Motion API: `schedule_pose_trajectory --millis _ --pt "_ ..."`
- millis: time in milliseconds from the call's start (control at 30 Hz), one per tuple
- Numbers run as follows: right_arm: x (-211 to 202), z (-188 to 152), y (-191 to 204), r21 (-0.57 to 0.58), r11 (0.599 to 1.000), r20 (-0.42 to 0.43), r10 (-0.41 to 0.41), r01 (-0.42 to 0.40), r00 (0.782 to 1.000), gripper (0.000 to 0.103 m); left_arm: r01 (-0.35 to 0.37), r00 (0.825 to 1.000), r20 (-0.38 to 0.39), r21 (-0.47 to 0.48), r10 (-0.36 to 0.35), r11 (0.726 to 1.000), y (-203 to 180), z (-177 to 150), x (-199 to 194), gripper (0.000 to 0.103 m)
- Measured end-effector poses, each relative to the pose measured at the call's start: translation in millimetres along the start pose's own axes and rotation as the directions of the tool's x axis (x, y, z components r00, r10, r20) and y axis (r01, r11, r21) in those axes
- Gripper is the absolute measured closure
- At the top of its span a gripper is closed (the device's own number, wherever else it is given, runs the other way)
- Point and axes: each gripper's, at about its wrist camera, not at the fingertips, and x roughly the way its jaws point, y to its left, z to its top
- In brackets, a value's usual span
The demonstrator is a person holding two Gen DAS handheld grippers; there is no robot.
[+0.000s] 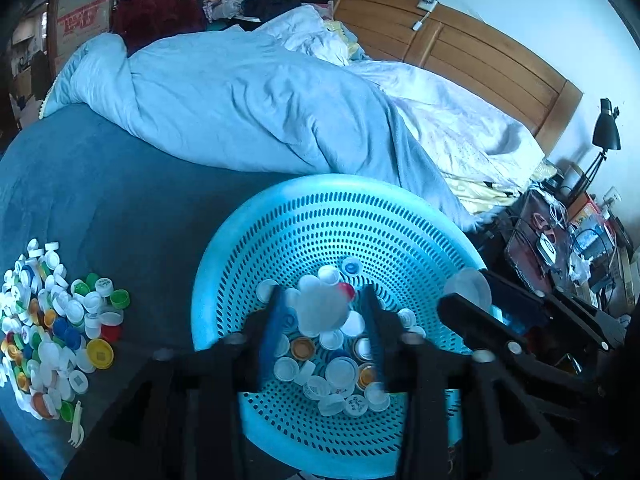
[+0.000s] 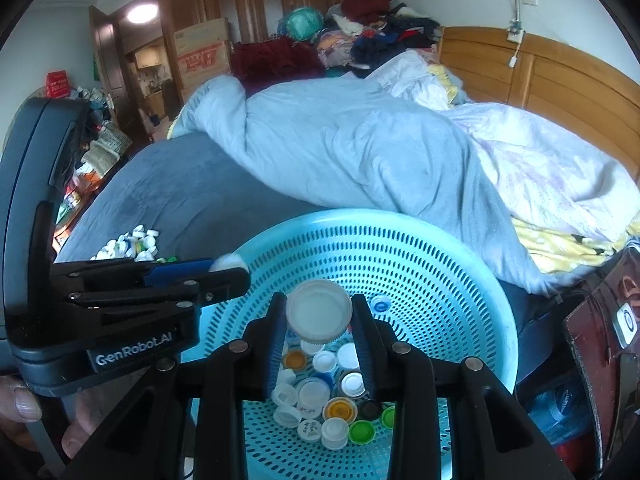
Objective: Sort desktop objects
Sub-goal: 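Open the left gripper over the basket while the right gripper releases its cap, then grasp a clear cap with the left gripper while the right grasps a yellow QR cap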
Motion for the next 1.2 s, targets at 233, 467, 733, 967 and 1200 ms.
schedule_pose_trajectory --millis 233,467,733,967,1200 --pt "-5.5 1.3 0.6 0.008 1.0 0.023 -0.006 0.006 1.0 0.05 -0.007 0.999 0.031 -0.024 0.007 1.0 11.1 1.6 -7.1 0.049" --pt "-12.7 1.8 15.4 -0.009 0.999 0.059 0.052 -0.052 0.997 0.042 -0.048 0.995 0.078 -0.084 0.054 0.995 68.3 -14.7 -32.0 0.049" --pt "13.5 -8.1 71.3 -0.083 0.984 0.01 0.158 -0.156 0.987 0.04 -0.24 0.948 0.089 -0.426 0.304 0.873 267.5 -120.6 -90.9 0.049" --pt "45.9 -14.6 136.2 -0.169 0.958 -0.07 0.223 -0.232 0.972 0.04 -0.357 0.902 -0.043 -0.633 0.429 0.687 390.2 -225.0 -97.5 0.051" --pt "68.2 -22.6 179.4 -0.223 0.942 -0.132 0.228 -0.253 0.965 0.04 -0.333 0.922 -0.049 -0.61 0.385 0.719 393.9 -239.6 -71.7 0.051"
